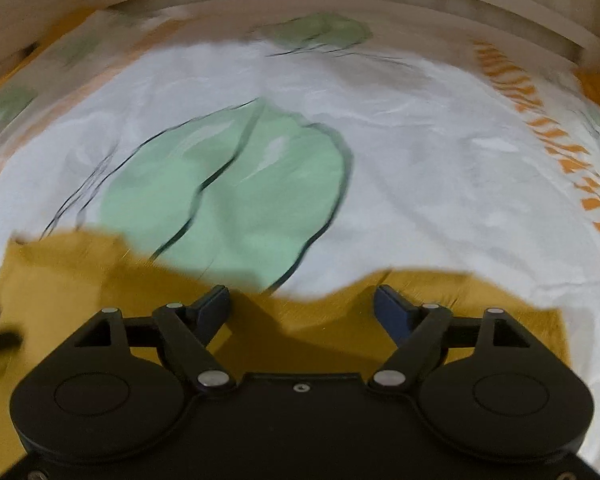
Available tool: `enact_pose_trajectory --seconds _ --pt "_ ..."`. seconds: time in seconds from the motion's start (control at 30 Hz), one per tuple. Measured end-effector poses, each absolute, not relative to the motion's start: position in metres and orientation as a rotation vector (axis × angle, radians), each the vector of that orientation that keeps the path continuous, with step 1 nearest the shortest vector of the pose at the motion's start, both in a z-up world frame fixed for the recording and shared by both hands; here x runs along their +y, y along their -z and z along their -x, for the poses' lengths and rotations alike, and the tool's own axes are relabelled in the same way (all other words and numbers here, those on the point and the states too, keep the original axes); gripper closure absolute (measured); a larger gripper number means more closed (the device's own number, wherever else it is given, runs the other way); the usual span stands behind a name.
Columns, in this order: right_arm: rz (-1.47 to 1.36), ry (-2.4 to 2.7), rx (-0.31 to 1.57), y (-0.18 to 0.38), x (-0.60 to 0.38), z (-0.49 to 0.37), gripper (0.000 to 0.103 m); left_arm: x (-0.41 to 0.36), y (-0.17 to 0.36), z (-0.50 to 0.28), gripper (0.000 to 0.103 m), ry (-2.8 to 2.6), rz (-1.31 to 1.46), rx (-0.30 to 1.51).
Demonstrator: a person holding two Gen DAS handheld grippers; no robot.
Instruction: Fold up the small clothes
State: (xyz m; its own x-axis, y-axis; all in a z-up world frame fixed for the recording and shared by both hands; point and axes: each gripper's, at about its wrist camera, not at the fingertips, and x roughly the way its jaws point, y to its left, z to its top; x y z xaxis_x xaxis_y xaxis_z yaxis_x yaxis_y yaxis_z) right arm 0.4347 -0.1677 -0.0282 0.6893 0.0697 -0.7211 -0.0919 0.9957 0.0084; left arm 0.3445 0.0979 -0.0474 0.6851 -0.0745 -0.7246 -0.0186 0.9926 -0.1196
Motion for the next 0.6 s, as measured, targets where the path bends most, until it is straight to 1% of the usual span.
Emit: enact_pose_trajectory --seconds 0.1,0.2,0.43,0.47,0.5,0.6 --pt "-0.039 -0.058 0.783 0.02 -0.184 -0.434 0.022 0.098 0.048 -0.344 0.057 0.035 0.117 0.816" --pt "-0.069 -0.073 0.757 0.013 -0.197 -0.414 0.022 0.097 0.047 -0.343 0.057 0.029 0.114 0.816" --pt "-0.023 -0.023 0.781 0.028 -0.228 -0.355 0.02 0.092 0.042 -0.334 0.057 0.01 0.098 0.829" --pt "-0.024 -0.016 0.779 0.03 -0.234 -0.347 0.017 0.093 0.042 -0.332 0.057 0.008 0.097 0.832" --pt "-0.029 -0.001 0.779 0.031 -0.241 -0.339 0.011 0.094 0.041 -0.33 0.057 0.004 0.097 0.835" --pt "-0.081 0.029 0.801 0.031 -0.262 -0.327 0.008 0.099 0.038 -0.321 0.056 -0.022 0.1 0.851"
